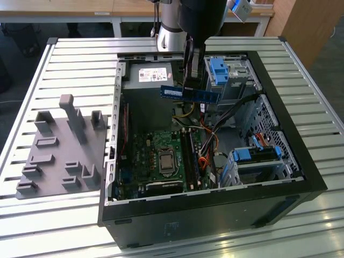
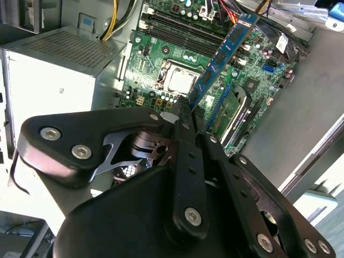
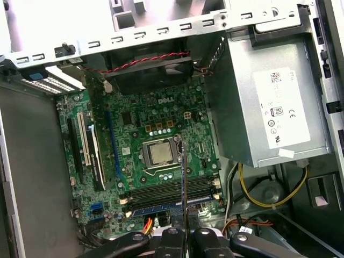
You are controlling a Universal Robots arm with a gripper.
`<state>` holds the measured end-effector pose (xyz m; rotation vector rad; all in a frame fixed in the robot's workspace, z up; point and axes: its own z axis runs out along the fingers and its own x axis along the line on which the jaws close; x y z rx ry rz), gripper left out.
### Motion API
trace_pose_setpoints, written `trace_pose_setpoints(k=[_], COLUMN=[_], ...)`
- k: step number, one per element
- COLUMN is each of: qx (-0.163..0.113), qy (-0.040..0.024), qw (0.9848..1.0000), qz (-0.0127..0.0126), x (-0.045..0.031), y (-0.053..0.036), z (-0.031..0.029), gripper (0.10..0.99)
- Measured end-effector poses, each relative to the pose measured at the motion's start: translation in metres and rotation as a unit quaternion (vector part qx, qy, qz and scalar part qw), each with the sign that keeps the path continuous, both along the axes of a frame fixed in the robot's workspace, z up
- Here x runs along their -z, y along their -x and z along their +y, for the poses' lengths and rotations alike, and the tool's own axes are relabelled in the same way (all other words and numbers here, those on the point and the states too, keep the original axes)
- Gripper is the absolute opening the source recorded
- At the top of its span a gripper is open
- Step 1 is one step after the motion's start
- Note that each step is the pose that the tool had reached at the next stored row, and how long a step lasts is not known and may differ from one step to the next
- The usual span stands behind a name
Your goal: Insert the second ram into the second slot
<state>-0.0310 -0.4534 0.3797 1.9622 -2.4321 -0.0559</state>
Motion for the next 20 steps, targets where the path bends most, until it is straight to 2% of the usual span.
trace_pose_setpoints(k=[20], qx=[0.023], qy=[0.0], qw=[0.9997], qz=[0.0], x=[0.0], y=[0.0], z=[0.0], gripper=[0.137])
